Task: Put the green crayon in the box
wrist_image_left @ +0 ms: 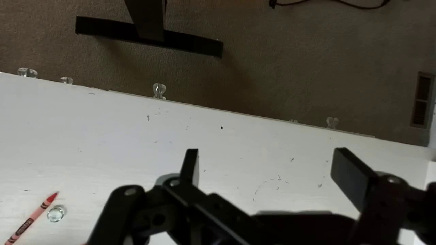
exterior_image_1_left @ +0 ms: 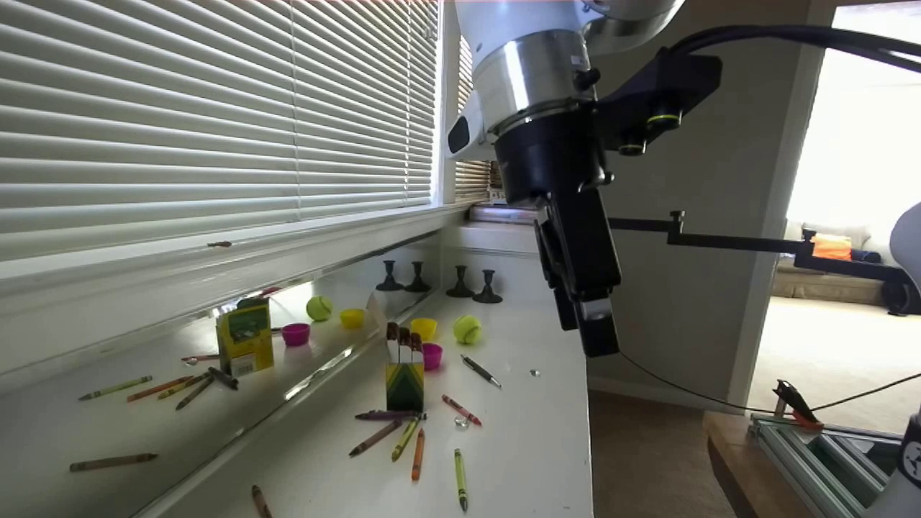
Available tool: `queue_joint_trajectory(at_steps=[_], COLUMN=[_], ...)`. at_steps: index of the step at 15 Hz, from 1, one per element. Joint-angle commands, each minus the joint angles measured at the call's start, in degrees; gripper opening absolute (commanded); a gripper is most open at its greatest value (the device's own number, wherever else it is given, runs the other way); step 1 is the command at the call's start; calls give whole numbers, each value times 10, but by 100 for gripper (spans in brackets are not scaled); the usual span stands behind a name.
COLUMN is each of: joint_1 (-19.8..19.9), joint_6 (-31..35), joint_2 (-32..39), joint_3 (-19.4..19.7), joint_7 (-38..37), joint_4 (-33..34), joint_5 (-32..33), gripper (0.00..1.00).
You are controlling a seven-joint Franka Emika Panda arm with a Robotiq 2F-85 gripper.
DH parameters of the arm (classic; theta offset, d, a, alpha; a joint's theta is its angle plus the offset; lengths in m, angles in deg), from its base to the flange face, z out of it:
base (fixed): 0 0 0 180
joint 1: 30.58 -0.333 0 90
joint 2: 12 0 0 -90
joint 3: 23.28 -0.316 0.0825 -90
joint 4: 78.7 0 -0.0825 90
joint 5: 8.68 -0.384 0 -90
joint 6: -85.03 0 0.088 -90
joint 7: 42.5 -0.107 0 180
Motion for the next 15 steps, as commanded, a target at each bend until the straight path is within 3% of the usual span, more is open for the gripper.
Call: queue_joint_trajectory(at_steps=[1,6,15], joint_1=[2,-7,-41], joint_6=[-64,-109,-123], joint_2=[75,158,263], joint_3=[-6,-28,-57], joint_7=[63,112,131], joint_4=[63,119,165], joint_5=[16,67,267], gripper=[100,100,100])
